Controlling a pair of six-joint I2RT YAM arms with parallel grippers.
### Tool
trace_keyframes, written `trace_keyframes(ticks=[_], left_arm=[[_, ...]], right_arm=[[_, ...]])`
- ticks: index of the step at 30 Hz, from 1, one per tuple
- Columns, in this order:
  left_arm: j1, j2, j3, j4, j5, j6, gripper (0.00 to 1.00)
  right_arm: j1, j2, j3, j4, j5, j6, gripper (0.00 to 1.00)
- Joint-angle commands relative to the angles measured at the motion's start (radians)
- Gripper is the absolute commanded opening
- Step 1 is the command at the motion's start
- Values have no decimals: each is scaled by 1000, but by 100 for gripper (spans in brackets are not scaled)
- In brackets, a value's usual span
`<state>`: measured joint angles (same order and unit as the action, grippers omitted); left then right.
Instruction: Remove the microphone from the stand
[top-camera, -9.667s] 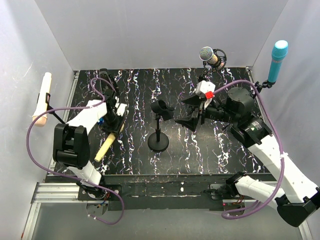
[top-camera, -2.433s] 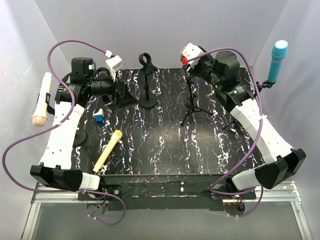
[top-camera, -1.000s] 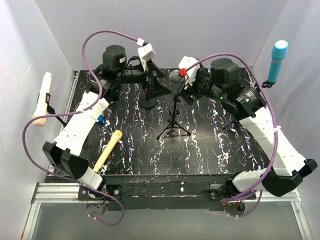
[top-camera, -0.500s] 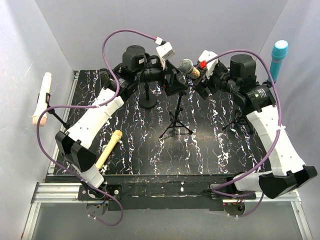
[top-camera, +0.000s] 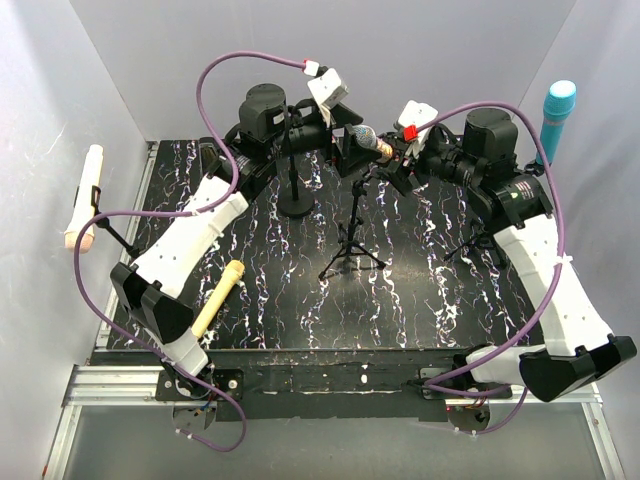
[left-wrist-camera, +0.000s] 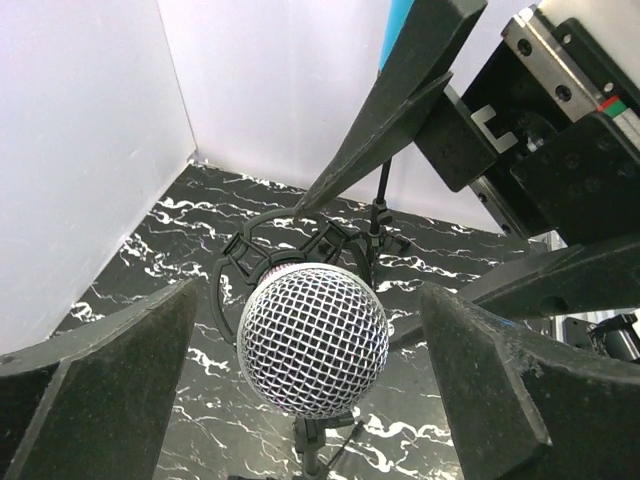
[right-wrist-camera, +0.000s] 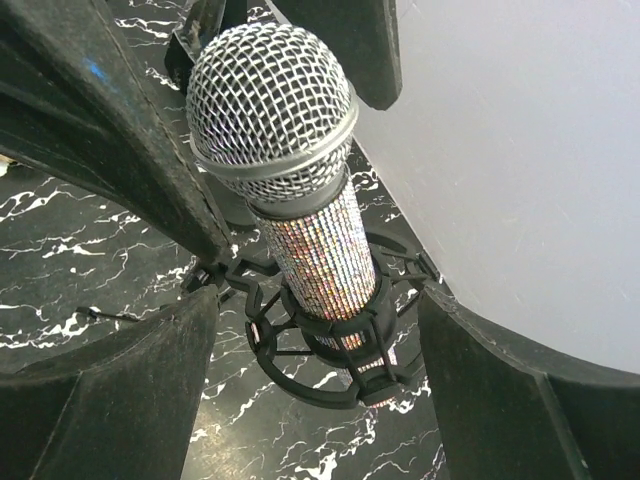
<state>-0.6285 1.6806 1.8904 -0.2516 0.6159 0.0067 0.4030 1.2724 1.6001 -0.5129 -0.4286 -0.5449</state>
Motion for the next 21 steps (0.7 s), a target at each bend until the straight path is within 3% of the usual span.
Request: trace_keyframes(ticks=[1, 13, 15, 17, 21], left_arm=[[-5, -2, -22, 60, -8, 22, 90], [-5, 11, -4, 17, 24, 49, 69], [-7, 21, 22, -3, 47, 55, 58], [-5, 22, 38, -9, 51, 59, 37], [-5, 16, 79, -23, 57, 47, 24]], right_arm=[[-3, 13, 23, 54, -29, -16, 86], [-3, 74, 11, 109, -38, 23, 85], [-3, 74, -3, 126, -35, 22, 85], [-1, 74, -15, 136, -24, 19, 85], [-3, 64, -66, 157, 4, -4, 84]])
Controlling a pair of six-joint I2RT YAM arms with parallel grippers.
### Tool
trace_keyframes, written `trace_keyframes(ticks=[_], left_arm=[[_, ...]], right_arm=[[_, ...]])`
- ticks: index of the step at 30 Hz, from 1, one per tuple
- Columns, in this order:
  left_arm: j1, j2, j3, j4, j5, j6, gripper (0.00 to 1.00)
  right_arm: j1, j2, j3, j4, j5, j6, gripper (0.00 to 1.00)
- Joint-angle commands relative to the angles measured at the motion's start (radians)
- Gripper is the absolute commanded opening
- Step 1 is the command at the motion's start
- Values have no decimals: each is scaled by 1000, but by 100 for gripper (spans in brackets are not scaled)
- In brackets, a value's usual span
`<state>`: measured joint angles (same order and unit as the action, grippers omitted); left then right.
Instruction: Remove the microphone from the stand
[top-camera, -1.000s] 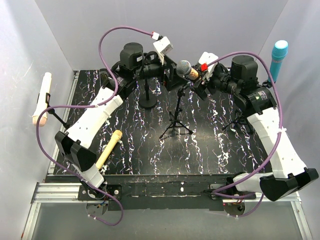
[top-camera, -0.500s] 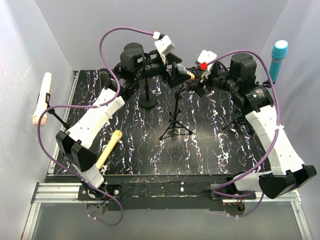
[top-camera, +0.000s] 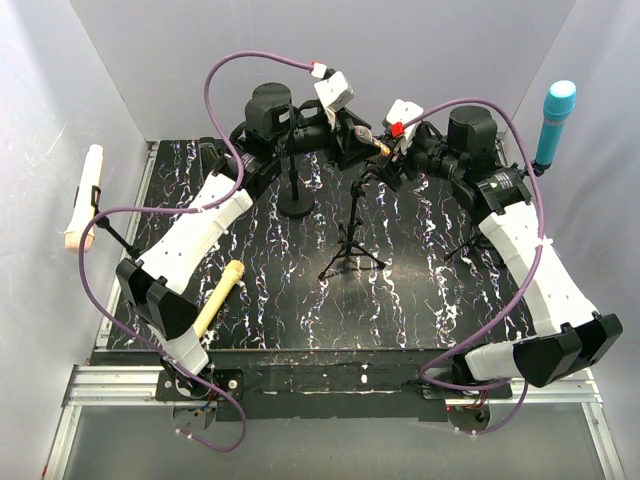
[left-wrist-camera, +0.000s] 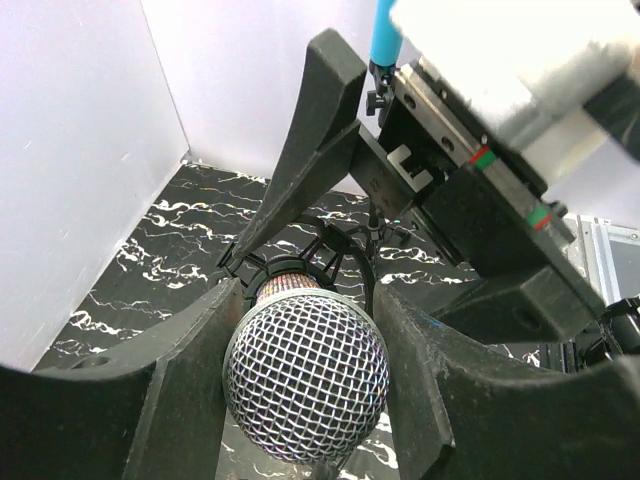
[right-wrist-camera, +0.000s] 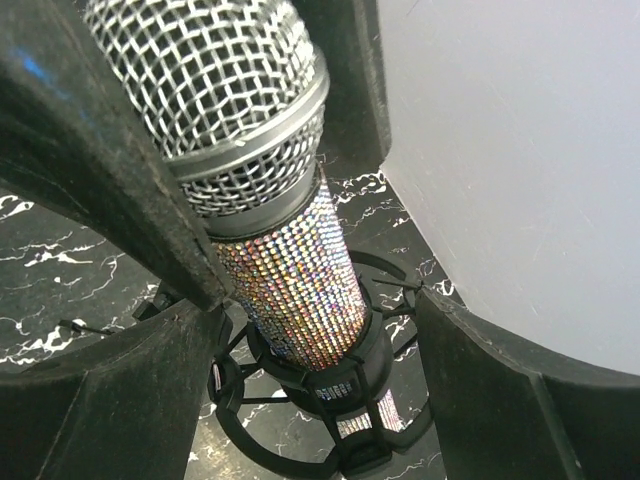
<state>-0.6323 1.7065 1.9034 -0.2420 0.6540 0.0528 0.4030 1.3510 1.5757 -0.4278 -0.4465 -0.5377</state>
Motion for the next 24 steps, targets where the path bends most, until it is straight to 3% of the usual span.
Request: trace_keyframes(ticks=[1, 3, 4, 12, 24], left_arm=[[-3, -16, 80, -34, 19, -4, 17], [-1, -24, 106, -37, 18, -13, 2], [-1, -27, 123, -48, 18, -11, 0], [-1, -53, 256, -154, 38, 18, 0], [0, -94, 551, -278, -117, 157, 0]], right_arm=[[-3, -19, -60, 78, 28, -19, 84], [-3, -33, -95, 86, 32, -41, 83], [-3, -36, -109, 86, 35, -50, 83], [-3, -33, -174, 90, 83, -99, 80], [-3, -27, -138, 70, 54, -91, 80]])
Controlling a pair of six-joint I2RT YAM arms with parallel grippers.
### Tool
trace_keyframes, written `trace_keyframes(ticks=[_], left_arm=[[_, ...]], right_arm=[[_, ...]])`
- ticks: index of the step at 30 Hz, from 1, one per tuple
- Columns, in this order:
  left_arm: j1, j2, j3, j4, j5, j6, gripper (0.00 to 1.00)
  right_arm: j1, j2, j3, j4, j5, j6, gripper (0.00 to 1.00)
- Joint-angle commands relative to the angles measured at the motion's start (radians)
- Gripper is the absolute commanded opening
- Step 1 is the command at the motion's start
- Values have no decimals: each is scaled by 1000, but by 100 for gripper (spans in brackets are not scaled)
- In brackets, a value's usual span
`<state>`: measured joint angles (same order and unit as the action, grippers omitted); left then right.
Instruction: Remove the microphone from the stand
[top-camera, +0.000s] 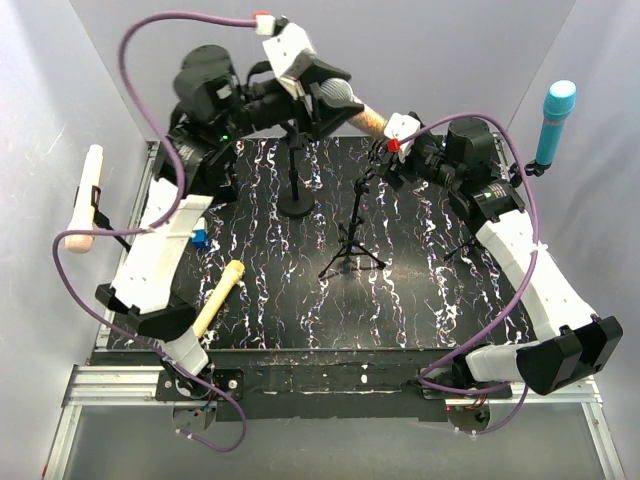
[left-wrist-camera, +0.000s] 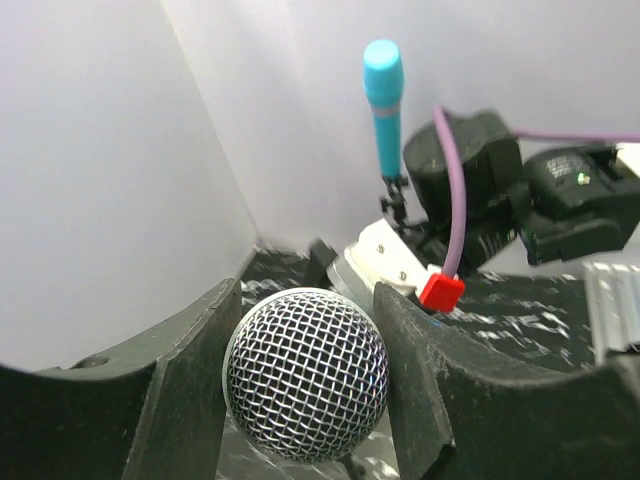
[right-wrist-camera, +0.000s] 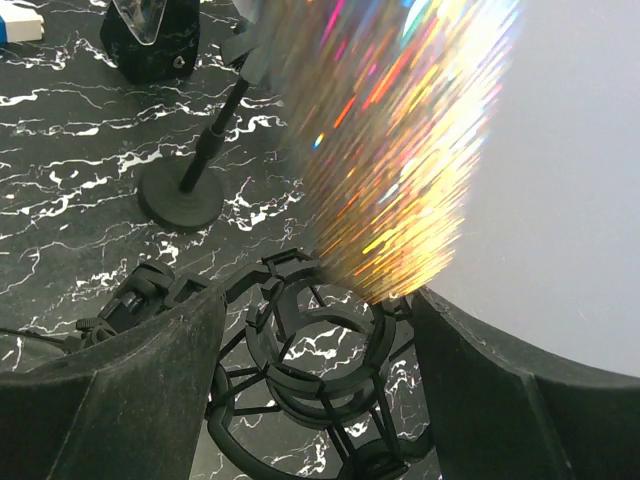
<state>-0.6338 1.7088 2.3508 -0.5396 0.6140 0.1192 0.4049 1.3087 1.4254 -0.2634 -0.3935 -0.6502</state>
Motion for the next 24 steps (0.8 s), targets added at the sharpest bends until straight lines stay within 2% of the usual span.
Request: trace_keyframes(ticks=[1, 5, 10, 13, 18, 24], left_arm=[[2, -103, 113, 6, -85, 108, 0], [3, -153, 96, -69, -137, 164, 0], [3, -256, -53, -137, -194, 214, 0], [2, -281, -100, -207, -171, 284, 0], [3, -304, -142, -253, -180, 301, 0], [3, -322, -199, -286, -146, 350, 0]], right_arm=[[-5, 9, 15, -94, -10, 21, 80], [3, -23, 46, -91, -56, 29, 82], [29, -63, 110, -131, -94, 40, 85], [38, -74, 159, -164, -116, 58, 86], [77, -69, 231, -189, -175, 51, 86], [179, 3, 328, -163, -205, 69, 86]])
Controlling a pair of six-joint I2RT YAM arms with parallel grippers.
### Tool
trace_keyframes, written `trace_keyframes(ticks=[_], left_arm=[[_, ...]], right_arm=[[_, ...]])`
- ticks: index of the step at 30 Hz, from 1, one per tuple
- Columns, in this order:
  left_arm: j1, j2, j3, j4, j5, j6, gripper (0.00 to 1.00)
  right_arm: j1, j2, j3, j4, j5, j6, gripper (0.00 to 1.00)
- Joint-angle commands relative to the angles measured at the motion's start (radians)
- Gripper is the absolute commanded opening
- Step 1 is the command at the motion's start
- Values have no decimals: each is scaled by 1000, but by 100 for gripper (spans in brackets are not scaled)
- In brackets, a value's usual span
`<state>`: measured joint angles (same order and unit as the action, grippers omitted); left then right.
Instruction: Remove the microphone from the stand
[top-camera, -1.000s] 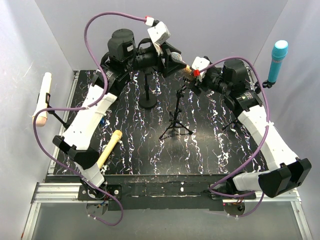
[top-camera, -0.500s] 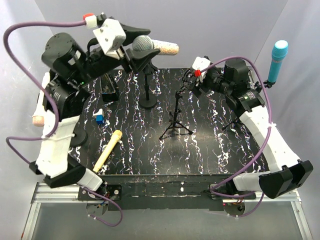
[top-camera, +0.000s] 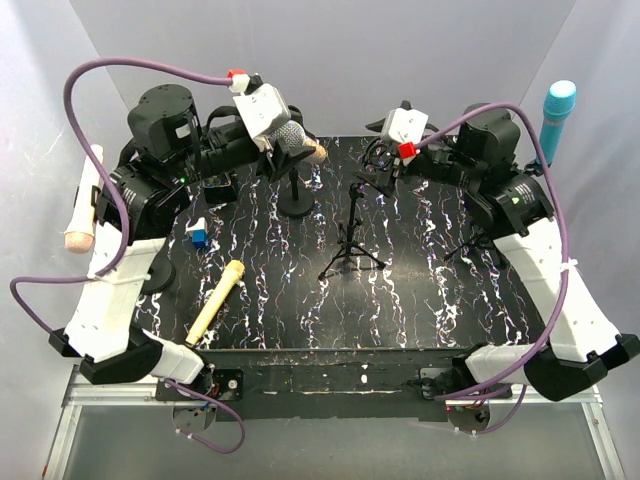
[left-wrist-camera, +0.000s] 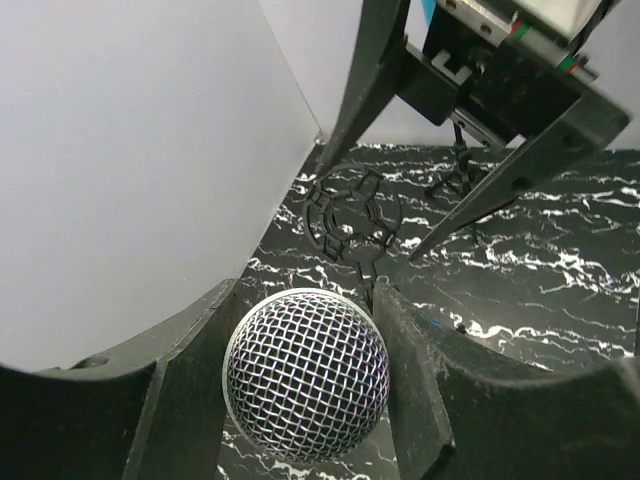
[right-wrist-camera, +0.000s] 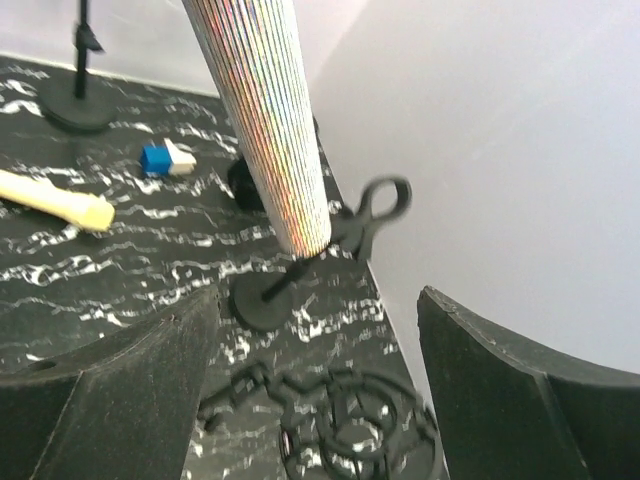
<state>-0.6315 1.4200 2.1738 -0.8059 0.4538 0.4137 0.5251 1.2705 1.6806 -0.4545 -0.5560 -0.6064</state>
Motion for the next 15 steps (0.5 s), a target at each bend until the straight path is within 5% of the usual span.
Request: trace_keyframes(ticks=[1, 12, 15], left_arm=[[0, -33, -26, -18, 19, 51, 0], [0, 39, 122, -35, 66, -35, 0], [0, 66, 176, -61, 82, -46, 0]], right_arm=[[76, 52, 71, 49, -42, 34, 86], [231, 158, -25, 407, 114, 157, 83], [246, 187, -27, 494, 175, 183, 72]])
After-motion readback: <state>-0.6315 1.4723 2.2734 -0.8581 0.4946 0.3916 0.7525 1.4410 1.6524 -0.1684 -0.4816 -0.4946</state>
